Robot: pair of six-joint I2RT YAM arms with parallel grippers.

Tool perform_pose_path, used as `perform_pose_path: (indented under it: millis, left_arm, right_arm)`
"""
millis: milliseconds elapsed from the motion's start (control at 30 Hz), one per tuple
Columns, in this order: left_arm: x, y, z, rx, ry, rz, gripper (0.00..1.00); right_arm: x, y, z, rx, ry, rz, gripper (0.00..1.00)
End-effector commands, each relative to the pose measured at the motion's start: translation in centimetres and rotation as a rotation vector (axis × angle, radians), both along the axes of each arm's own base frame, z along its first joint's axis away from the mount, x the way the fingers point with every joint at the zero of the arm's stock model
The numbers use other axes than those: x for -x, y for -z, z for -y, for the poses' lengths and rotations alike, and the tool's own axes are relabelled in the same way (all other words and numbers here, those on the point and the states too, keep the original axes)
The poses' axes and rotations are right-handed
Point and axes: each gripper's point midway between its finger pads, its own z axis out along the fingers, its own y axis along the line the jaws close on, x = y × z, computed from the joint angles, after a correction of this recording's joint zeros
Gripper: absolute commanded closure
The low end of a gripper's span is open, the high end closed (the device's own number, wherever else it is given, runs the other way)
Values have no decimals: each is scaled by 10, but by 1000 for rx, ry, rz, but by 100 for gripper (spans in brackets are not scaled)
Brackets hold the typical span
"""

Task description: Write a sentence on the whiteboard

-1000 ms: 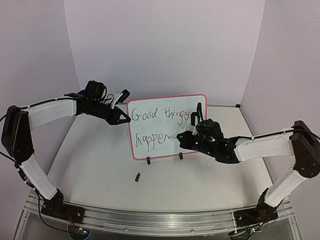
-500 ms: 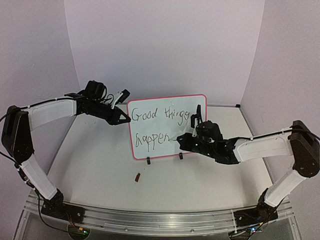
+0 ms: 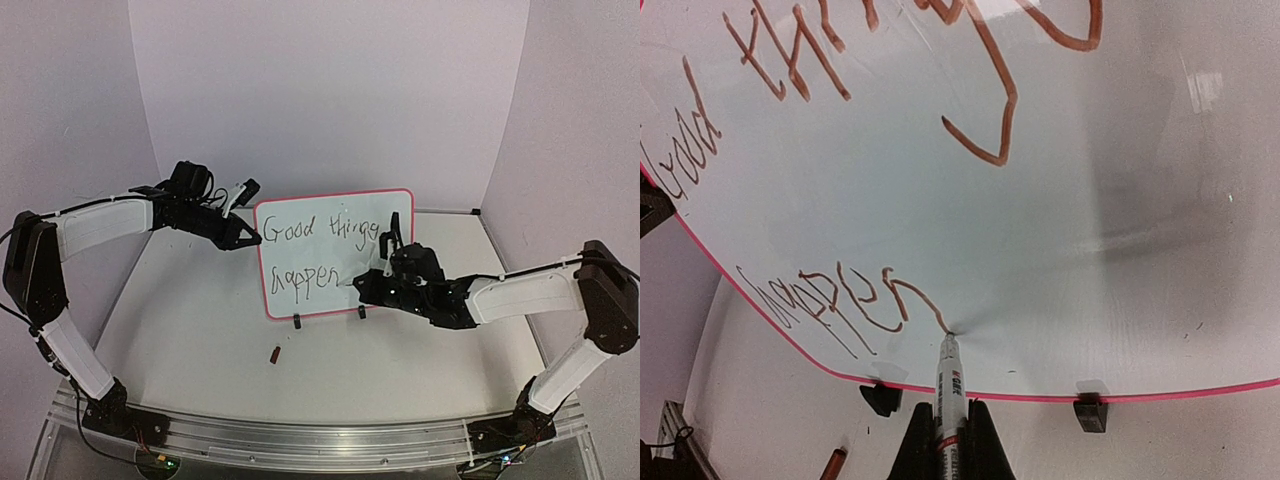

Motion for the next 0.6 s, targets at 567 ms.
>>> perform_pose_path:
  millis: [567]
  left_arm:
    - [8,28,4,-99,13,-26,100]
  right_arm:
    - [-11,-48,10,-43,-6,87,100]
